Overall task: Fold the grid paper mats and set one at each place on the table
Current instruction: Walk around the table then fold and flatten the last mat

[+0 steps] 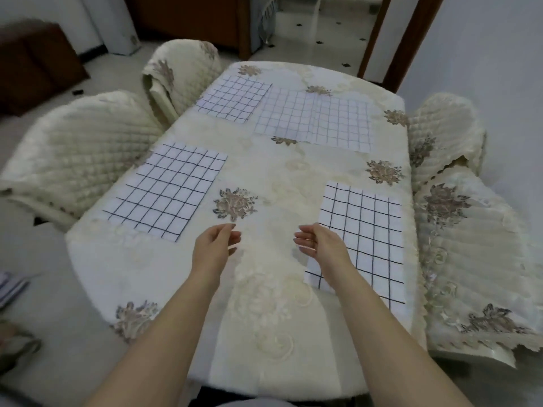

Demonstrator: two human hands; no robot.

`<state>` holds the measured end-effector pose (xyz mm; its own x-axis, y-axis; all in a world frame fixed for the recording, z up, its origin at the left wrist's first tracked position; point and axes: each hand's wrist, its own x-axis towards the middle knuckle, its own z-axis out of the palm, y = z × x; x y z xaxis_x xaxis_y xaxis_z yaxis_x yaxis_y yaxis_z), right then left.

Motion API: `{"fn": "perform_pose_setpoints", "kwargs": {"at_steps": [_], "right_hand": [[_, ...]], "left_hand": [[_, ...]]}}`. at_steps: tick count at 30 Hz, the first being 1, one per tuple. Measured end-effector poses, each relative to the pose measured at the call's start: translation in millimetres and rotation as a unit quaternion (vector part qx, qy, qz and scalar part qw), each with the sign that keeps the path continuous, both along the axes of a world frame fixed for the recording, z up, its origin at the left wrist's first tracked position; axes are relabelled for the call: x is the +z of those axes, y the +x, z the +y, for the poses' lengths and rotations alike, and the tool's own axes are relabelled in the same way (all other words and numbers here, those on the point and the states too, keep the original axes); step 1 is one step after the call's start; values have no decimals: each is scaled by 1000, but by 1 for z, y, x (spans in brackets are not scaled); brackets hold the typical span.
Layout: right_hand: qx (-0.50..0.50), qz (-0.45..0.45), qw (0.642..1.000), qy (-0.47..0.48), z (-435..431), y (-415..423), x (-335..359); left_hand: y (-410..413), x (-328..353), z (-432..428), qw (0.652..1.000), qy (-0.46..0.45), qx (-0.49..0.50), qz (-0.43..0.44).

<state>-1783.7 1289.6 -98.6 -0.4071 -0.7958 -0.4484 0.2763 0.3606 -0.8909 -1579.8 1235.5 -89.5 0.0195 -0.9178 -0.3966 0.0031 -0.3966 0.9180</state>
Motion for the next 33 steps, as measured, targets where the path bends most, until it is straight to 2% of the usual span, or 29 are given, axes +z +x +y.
{"fn": "perform_pose_setpoints", "kwargs": {"at_steps": [8,18,25,33], "right_hand": [[222,4,975,-18,-48,129,-2],[434,-23,900,-30,-46,291,3],[473,-31,880,12,-45,371,-1],[475,-4,880,22,-87,452,-16]], "left_hand": [[119,0,32,979,9,201,2],[228,-11,94,913,35,407,11],[282,-20,114,881,54,471,10],[365,-32,74,865,58,497,39]]}}
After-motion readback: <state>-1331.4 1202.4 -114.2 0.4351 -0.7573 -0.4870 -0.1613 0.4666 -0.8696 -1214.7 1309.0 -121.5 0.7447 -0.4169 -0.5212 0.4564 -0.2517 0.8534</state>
